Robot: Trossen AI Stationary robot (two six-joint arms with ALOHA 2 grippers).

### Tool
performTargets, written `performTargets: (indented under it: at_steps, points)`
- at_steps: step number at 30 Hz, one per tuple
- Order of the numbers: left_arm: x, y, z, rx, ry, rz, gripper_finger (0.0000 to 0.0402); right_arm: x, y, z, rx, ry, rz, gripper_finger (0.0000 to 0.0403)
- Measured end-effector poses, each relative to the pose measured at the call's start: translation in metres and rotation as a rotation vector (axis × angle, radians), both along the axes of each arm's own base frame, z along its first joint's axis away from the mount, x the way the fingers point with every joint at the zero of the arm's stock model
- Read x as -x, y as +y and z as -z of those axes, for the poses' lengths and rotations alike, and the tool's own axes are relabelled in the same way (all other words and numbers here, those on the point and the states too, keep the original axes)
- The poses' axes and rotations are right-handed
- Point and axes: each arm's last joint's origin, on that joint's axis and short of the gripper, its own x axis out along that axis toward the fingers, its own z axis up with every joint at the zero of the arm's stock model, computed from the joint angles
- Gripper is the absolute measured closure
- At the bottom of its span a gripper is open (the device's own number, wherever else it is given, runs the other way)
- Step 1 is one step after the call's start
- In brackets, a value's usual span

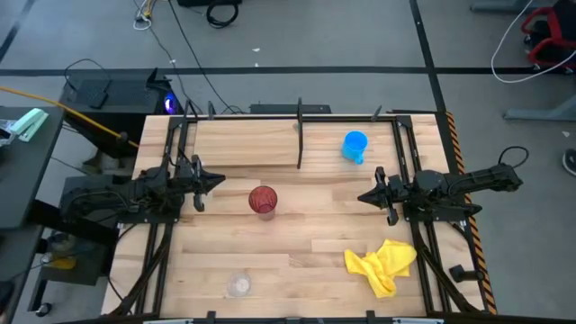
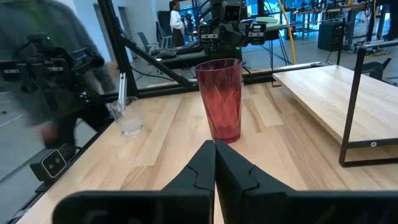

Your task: Stack small to large cups/mugs on shelf

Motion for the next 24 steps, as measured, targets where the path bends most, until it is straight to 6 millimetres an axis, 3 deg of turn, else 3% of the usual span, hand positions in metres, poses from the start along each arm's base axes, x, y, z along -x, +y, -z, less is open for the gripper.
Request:
performTargets:
  at_steps: [24]
  points:
    - [0.0, 0.0, -0.0001, 0.0, 0.0, 0.0, 0.0369, 0.0, 0.0, -0.0001, 0.0, 0.0, 0.0, 0.0392]
